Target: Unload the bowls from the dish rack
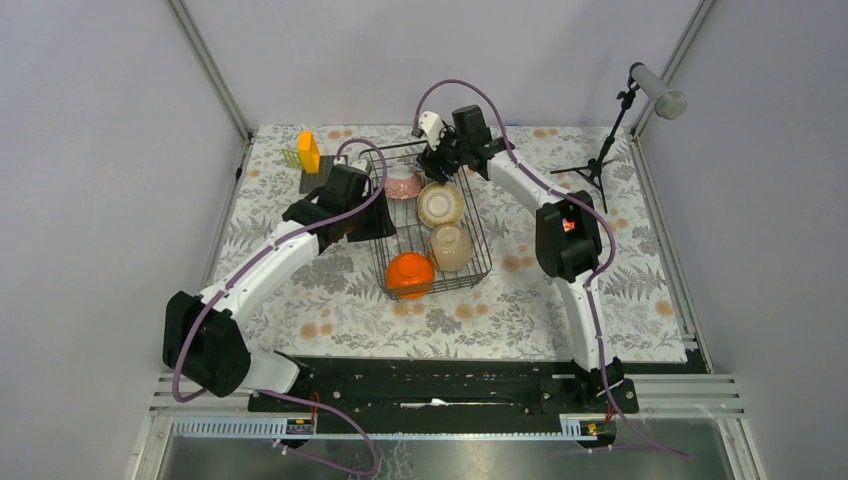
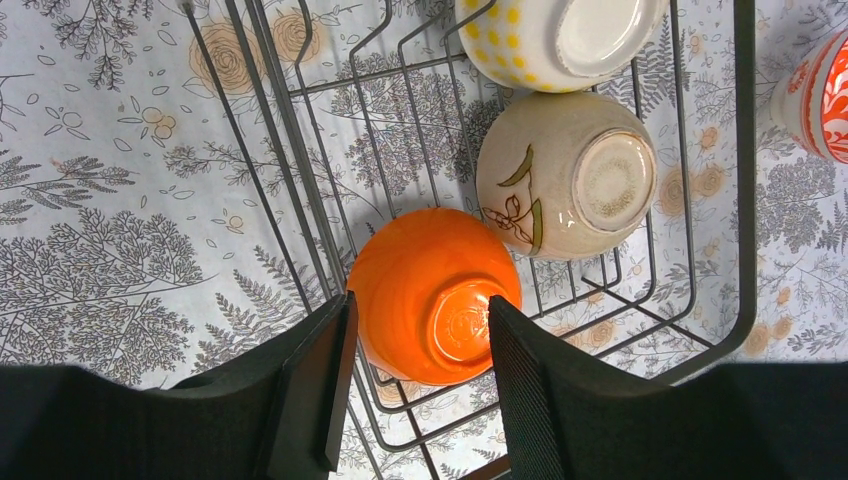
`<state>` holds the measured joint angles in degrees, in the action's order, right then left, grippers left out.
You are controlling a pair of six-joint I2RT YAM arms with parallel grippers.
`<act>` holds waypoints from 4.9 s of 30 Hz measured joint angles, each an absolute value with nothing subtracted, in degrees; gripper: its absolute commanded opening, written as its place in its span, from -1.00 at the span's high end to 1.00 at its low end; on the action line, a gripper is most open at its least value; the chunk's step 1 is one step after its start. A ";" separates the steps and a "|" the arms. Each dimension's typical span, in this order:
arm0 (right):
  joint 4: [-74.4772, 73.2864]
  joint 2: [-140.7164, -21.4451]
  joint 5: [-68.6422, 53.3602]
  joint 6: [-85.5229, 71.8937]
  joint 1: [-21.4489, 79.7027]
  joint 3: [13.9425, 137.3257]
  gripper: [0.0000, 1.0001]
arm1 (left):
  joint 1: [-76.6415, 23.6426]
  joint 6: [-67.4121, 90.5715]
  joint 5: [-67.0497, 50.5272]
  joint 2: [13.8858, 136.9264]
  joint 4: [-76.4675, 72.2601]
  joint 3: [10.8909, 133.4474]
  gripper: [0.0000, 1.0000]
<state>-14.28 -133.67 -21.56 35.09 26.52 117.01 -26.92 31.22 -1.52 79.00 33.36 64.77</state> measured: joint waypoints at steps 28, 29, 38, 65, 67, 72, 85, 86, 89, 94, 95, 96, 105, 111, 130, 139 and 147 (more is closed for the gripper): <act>-5.54 -122.39 -11.35 32.38 29.52 108.42 0.42 | -27.44 31.35 -0.38 75.94 34.20 64.75 -0.12; -5.19 -121.80 -11.16 31.35 29.52 108.01 0.43 | -27.44 31.38 -0.21 75.46 34.20 64.75 -0.12; -4.47 -115.66 -9.80 23.99 29.54 100.01 0.62 | -27.46 31.62 0.30 74.39 34.17 64.10 -0.13; -7.88 -109.62 -15.97 -8.23 29.45 100.40 0.76 | -27.40 35.90 -1.67 75.55 29.43 66.39 -0.28; -7.75 -109.25 -18.13 -11.29 29.19 99.92 0.76 | -26.92 36.53 -2.33 75.70 28.34 66.46 -0.34; -6.94 -107.18 -23.73 -19.55 27.99 97.12 0.77 | -24.12 38.39 -4.43 77.60 25.41 66.65 -0.44; 2.94 -103.02 -36.38 -41.65 23.55 92.79 0.84 | -17.80 42.22 -14.70 78.17 11.42 65.73 -0.68; 4.12 -102.94 -37.15 -43.31 23.42 92.12 0.84 | -17.80 42.35 -15.44 78.19 10.61 65.73 -0.66; 7.40 -102.94 -38.94 -47.40 23.29 90.26 0.84 | -17.85 42.81 -17.32 78.43 8.99 65.84 -0.55; 11.16 -102.94 -40.84 -52.58 23.29 88.71 0.82 | -17.85 43.35 -19.49 80.36 8.05 67.24 -0.15; 11.99 -102.94 -41.28 -53.56 23.29 88.55 0.82 | -17.85 43.38 -19.70 80.90 8.08 67.72 -0.07; 12.86 -102.94 -41.60 -54.35 23.29 88.38 0.82 | -17.85 43.33 -19.90 81.54 8.14 68.27 -0.03; 16.75 -102.67 -43.29 -57.65 23.31 84.93 0.04 | -17.96 44.56 -20.40 82.78 8.91 70.22 1.00; 14.92 -100.64 -42.09 -55.77 23.24 84.09 -0.63 | -18.06 44.82 -20.78 83.42 11.66 72.34 1.00; -12.27 -94.54 -21.98 -36.60 22.15 93.76 -0.99 | -14.98 47.79 9.78 70.41 37.54 71.24 1.00; -25.61 -97.12 -10.85 -39.77 21.15 98.15 -0.99 | -2.98 58.11 14.00 68.20 44.47 64.84 1.00; -31.68 -96.57 -5.04 -38.28 20.97 96.88 -0.99 | -1.15 63.46 13.93 72.97 45.84 61.47 1.00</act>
<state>-31.68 -96.57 -5.04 -38.28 20.97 96.88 -1.15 63.46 13.93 72.97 45.84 61.47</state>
